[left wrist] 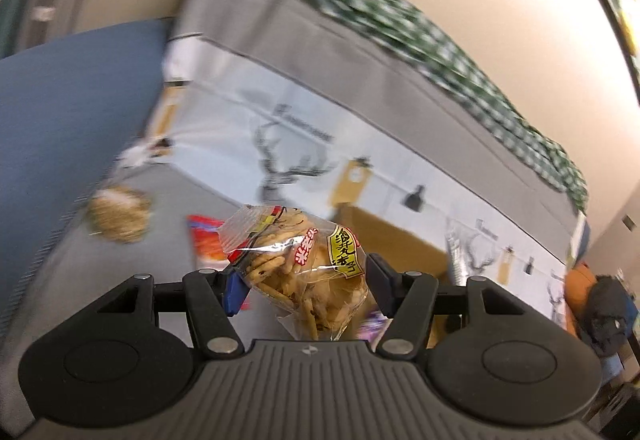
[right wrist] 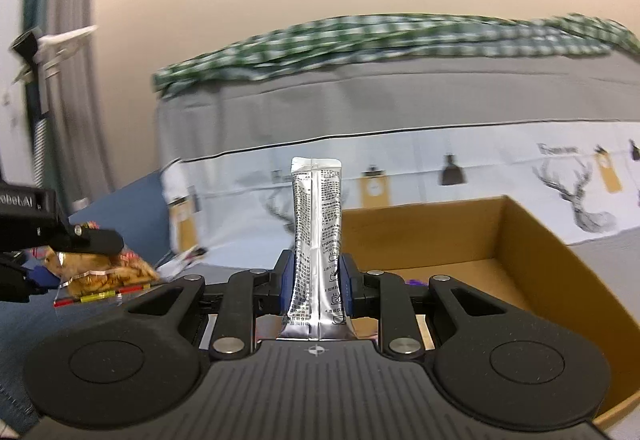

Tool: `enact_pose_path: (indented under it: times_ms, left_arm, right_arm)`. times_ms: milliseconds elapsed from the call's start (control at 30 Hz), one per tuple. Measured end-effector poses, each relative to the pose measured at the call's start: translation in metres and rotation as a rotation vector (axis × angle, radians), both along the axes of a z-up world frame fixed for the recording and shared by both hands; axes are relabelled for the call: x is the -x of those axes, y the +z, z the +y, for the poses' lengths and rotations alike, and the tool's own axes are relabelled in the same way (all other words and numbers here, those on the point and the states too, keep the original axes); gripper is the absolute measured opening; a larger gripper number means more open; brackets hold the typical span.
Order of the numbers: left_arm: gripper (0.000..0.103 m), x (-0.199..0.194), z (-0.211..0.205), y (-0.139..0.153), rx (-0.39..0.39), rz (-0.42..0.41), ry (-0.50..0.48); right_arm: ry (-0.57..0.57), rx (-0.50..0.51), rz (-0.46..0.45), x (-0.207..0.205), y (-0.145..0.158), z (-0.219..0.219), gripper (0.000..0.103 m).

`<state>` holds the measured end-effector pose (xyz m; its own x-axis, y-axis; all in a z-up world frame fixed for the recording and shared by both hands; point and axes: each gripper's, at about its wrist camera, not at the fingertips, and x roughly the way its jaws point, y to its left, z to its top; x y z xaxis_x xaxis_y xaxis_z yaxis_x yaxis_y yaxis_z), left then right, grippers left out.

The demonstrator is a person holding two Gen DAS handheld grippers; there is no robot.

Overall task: Organize snacks
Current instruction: 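Lift both held snacks and carry them over the cardboard box, then open both tools to drop the snacks into the box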

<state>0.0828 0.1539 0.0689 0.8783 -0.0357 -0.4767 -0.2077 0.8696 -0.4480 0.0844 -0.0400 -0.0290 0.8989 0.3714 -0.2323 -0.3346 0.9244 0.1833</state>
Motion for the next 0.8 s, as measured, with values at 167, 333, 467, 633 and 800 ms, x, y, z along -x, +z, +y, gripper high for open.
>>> enact_pose_path:
  times_ms: [167, 333, 467, 633, 800]
  left_arm:
    - [0.066, -0.055, -0.054, 0.004, -0.013, -0.014, -0.081]
    - [0.066, -0.101, -0.099, 0.011, 0.009, -0.041, -0.141]
    - [0.07, -0.126, -0.124, 0.015, 0.072, -0.026, -0.17]
    - [0.077, -0.119, -0.129, 0.018, 0.055, -0.029, -0.189]
    - [0.077, -0.074, -0.102, 0.012, 0.008, -0.048, -0.154]
  right_arm:
    - [-0.122, -0.059, 0.045, -0.021, -0.005, -0.032, 0.025]
    - [-0.218, -0.108, 0.075, -0.035, -0.01, -0.059, 0.025]
    - [-0.267, -0.137, 0.092, -0.042, -0.014, -0.071, 0.025]
    - [-0.302, -0.127, 0.148, -0.049, -0.021, -0.075, 0.052]
    - [-0.31, -0.098, 0.117, -0.043, -0.02, -0.07, 0.063]
